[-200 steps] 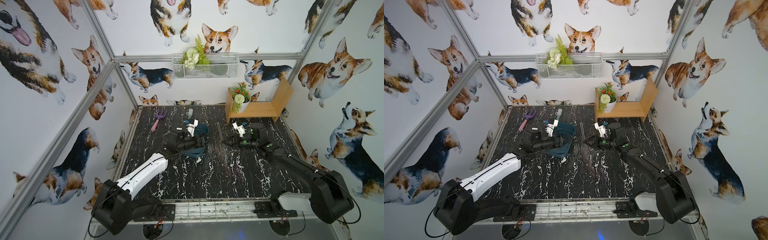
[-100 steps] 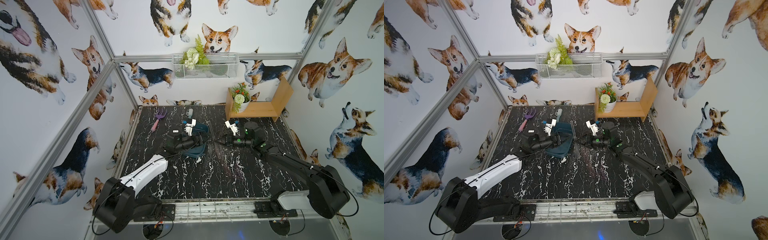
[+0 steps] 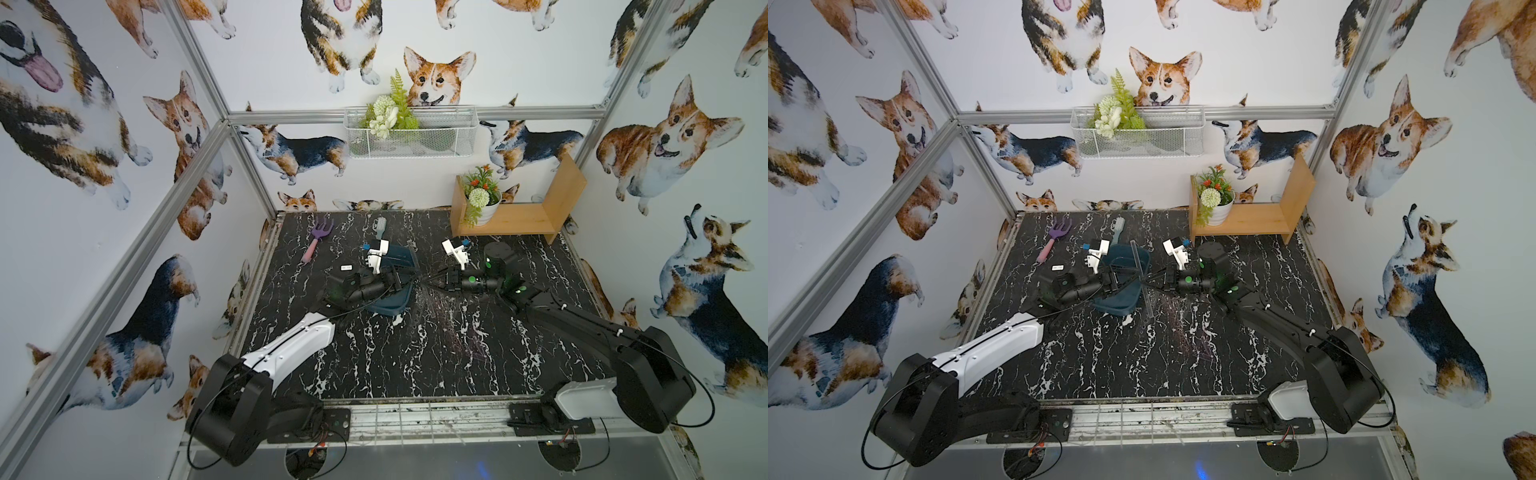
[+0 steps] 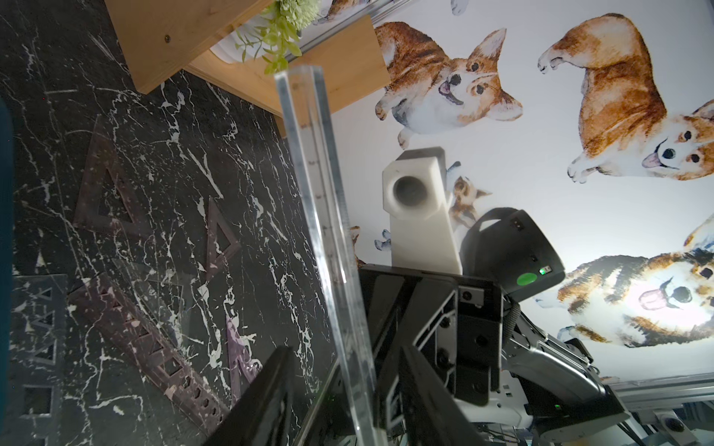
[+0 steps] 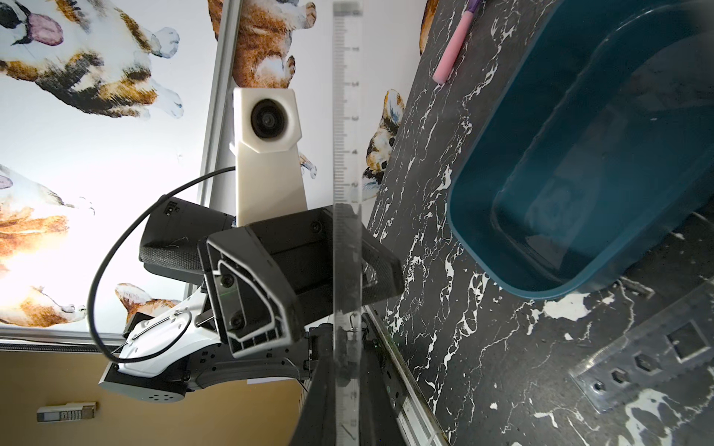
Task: Put the scattered rulers into the storage box
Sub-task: Pick up the ruler from the center of the board.
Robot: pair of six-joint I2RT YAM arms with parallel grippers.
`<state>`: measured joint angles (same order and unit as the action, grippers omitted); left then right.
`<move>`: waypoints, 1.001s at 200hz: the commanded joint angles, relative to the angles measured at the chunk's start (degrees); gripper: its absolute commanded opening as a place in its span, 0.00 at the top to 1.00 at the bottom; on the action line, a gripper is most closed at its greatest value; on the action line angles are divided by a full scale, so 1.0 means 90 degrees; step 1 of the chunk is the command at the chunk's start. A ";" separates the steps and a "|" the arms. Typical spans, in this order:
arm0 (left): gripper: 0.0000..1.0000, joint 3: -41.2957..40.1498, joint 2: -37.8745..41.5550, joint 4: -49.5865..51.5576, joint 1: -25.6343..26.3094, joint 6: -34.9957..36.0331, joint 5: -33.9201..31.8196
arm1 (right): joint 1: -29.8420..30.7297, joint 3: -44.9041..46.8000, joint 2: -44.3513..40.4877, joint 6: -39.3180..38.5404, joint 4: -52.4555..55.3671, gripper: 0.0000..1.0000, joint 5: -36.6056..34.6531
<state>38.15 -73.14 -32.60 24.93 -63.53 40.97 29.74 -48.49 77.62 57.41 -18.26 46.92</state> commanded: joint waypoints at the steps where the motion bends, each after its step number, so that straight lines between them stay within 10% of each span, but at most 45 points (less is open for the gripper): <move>1: 0.54 -0.0087 -0.0041 -0.0755 -0.0063 -0.0347 0.0179 | 0.0019 -0.0024 -0.0018 0.0067 -0.0411 1.00 0.0157; 93: 0.68 -0.0298 -0.0279 -0.2066 -0.0102 -0.1208 0.0421 | 0.0161 -0.0016 0.0105 0.0135 -0.0598 1.00 0.0392; 145: 1.00 -0.0353 -0.0349 -0.2306 -0.0122 -0.1412 0.0496 | 0.0173 -0.0022 0.0079 0.0135 -0.0598 1.00 0.0368; 200: 1.00 -0.0373 -0.0187 -0.2172 -0.0300 -0.1428 0.0601 | 0.0109 -0.0081 -0.0028 0.0067 -0.0396 0.66 0.0291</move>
<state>34.85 -75.70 -50.68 23.22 -76.99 45.36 31.11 -48.49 78.11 58.28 -22.22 49.58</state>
